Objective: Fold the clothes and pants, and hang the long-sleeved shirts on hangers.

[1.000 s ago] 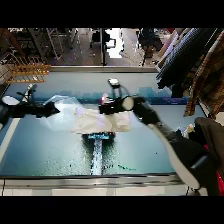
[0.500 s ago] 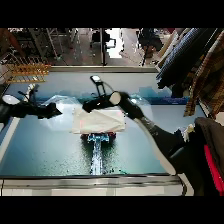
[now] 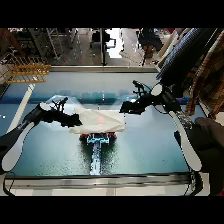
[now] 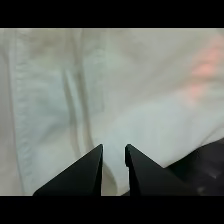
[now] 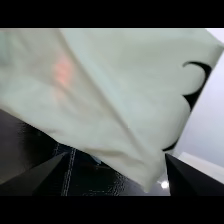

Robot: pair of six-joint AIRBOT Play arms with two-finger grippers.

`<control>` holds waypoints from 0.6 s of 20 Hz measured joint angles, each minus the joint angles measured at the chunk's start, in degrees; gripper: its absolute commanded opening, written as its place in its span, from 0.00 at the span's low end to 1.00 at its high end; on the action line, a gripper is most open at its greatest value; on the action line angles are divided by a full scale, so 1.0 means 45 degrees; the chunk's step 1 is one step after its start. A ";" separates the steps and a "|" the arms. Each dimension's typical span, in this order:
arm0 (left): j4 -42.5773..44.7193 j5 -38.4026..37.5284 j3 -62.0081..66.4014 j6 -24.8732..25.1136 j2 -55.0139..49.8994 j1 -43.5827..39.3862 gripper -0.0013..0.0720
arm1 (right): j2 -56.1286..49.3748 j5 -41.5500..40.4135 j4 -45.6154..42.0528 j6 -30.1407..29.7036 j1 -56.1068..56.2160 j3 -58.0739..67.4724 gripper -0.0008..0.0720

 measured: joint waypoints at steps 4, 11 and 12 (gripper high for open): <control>-0.0301 0.0423 0.0005 0.0034 -0.0321 -0.0107 0.23 | -0.0991 -0.0661 0.0573 0.0282 -0.0427 -0.0840 0.97; -0.0797 0.0563 0.0005 0.0034 -0.0413 -0.0131 0.23 | -0.3740 -0.0991 0.3847 -0.0505 -0.0627 0.0427 0.46; -0.0952 0.0427 0.0005 0.0034 -0.0413 -0.0131 0.10 | -0.4172 -0.0763 0.4211 -0.0500 -0.0505 0.0903 0.04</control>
